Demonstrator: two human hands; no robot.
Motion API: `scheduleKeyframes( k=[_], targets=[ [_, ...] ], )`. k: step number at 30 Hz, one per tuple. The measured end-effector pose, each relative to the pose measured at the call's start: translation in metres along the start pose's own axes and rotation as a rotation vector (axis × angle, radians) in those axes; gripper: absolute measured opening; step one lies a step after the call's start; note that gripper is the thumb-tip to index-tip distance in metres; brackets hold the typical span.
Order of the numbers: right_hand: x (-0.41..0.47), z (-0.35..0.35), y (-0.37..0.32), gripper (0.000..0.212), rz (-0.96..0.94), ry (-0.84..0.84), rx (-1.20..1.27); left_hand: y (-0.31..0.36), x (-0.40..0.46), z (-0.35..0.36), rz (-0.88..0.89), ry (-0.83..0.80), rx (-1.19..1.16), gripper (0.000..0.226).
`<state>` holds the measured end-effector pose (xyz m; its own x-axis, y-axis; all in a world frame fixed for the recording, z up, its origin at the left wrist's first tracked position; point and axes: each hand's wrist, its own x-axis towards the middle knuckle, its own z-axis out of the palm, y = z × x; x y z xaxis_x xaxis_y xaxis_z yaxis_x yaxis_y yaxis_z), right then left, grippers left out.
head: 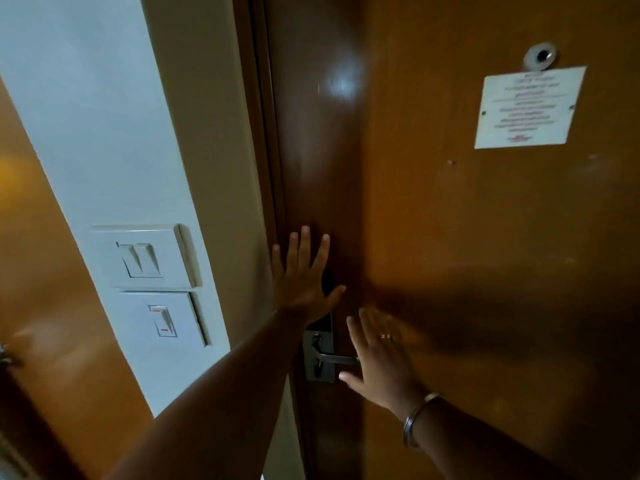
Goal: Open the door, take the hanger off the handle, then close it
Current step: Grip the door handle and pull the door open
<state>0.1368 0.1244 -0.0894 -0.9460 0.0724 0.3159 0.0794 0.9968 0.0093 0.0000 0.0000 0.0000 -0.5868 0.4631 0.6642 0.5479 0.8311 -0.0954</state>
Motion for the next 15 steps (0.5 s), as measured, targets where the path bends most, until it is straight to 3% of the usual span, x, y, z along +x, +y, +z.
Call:
scheduleKeyframes(
  k=[8,15],
  targets=[
    [0.024,0.059,-0.048,0.088,0.092,-0.196,0.03,-0.002,0.026,0.045,0.07,0.088,-0.064,0.108],
    [0.029,0.076,-0.062,0.081,0.173,-0.179,0.006,-0.004,0.027,0.058,0.101,0.165,-0.106,0.106]
  ],
)
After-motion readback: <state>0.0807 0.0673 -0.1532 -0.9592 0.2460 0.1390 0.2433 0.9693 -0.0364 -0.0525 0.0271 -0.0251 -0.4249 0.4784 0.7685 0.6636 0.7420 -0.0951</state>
